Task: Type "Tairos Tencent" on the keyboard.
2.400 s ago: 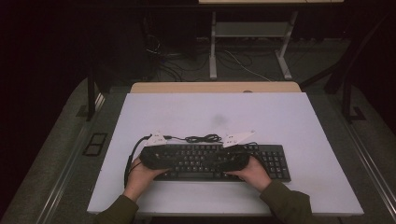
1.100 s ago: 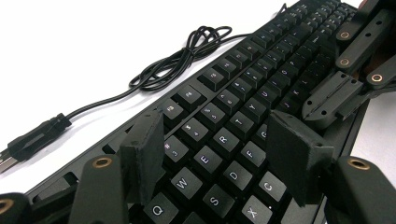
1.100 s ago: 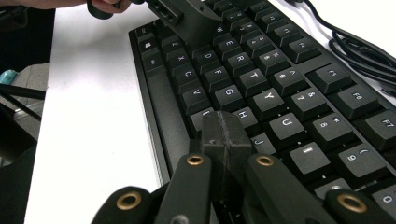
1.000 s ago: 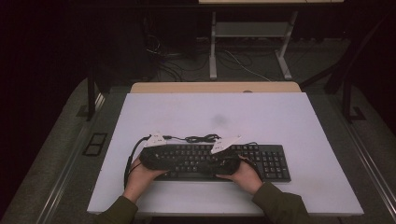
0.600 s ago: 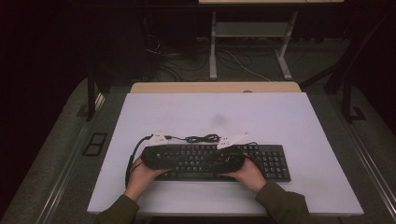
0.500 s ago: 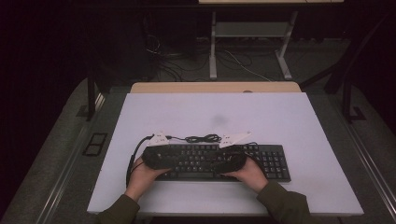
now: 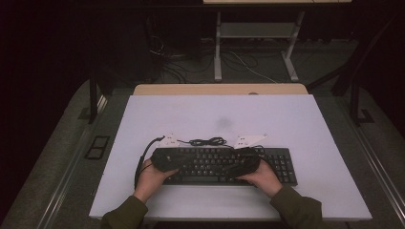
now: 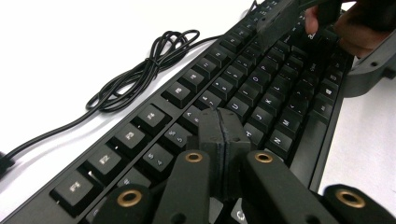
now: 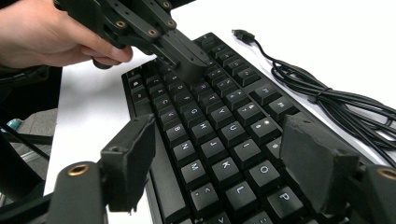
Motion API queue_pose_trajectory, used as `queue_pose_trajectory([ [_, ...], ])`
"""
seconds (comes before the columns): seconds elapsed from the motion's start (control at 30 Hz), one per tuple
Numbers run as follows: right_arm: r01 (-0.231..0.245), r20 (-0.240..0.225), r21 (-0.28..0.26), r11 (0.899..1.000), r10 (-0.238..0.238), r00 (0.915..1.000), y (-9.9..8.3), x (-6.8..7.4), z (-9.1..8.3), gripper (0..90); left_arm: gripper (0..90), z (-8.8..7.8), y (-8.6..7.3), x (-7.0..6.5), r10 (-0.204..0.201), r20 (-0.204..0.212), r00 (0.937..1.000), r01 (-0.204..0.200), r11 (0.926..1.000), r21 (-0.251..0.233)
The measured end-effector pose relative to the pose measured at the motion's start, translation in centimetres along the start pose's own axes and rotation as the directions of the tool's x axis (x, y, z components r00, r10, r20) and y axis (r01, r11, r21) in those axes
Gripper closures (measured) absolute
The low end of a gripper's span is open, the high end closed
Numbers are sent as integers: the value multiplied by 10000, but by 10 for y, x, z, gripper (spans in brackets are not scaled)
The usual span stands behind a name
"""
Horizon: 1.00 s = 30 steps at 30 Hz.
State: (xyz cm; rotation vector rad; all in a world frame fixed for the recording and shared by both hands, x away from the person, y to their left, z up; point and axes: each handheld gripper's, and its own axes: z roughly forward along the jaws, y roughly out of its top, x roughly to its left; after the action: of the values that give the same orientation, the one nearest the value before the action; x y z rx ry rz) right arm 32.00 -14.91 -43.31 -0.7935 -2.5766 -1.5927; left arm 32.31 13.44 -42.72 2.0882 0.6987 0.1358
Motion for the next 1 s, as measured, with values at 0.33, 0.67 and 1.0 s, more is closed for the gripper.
queue_pose_trajectory([
  [0.33,-61,200,-54,10000,62,9998,-5,-8,-8,218,892,6,-2,3,-112,-53,9999,112,9998,183],
  [0.67,-16,182,-156,9999,19,9998,-5,-10,-10,211,894,20,1,-1,337,-45,9994,-332,9969,718],
  [1.0,-5,62,-382,9993,7,10000,-1,-12,-12,207,891,12,-1,1,-14,-42,10000,15,9994,336],
])
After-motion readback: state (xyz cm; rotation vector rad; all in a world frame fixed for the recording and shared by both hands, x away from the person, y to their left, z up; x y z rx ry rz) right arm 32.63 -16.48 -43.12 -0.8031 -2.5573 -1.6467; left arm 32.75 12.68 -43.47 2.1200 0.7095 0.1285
